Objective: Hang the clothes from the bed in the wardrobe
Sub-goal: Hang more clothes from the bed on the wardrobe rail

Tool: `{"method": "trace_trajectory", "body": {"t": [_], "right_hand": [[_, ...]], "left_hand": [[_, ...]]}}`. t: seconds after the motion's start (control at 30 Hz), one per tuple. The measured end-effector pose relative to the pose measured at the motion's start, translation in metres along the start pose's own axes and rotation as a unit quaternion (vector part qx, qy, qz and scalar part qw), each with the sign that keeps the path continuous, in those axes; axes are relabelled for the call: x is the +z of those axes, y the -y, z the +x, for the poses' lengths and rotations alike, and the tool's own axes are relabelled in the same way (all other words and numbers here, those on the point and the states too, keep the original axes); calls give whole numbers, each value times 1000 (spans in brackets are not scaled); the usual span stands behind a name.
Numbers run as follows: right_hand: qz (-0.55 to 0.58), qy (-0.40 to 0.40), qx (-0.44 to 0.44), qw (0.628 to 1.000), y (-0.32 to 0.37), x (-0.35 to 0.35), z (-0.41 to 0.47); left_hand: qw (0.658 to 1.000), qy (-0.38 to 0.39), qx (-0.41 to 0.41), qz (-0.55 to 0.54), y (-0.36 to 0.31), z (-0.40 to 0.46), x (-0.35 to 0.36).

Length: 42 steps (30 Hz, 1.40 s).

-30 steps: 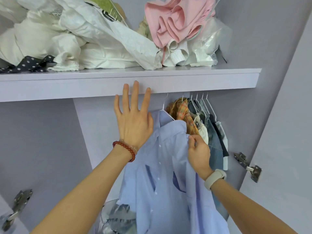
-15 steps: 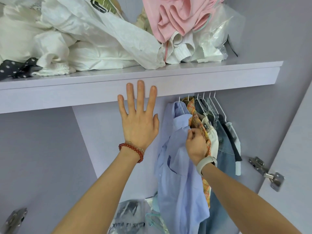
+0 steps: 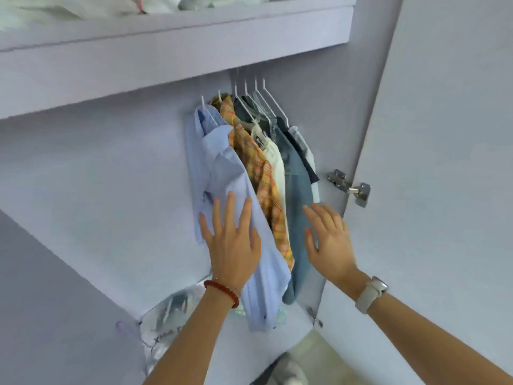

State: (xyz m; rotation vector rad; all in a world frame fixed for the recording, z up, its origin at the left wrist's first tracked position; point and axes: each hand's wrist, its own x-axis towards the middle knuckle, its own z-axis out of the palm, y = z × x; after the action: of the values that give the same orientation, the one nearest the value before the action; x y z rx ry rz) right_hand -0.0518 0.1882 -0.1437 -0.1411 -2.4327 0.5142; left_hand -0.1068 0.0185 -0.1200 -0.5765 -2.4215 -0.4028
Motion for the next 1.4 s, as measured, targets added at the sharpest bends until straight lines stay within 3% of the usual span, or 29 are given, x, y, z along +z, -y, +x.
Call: {"method": "trace_trajectory", "body": {"t": [0.17,0.4,0.6,0.87,1.1,1.23,1.4], "right_hand": [[-70,67,222,970,-71,-40,-134],[-152,53,503,849,-98,-144,-341],[-186,-55,658,728,-63,-227,-520],[-198,-171,815,517,17,-315,-760],[-198,-270,873,355,80,-357,-932],[-180,-270,905,275,101,-379,-1019],[-151,-223,930,251,104,-392,-1093]], "left_hand": [[971,207,51,-111,-76,-73,61],[878,363,238,-202,-212,-192,77],[764,400,441,-249,-352,-307,32],[543,442,681,-215,-498,-538,-75],[348,484,788,-157,-548,-725,-148],[288,499,806,-135,-571,-805,-173],[242,450,845,-160,-603,-889,-203]]}}
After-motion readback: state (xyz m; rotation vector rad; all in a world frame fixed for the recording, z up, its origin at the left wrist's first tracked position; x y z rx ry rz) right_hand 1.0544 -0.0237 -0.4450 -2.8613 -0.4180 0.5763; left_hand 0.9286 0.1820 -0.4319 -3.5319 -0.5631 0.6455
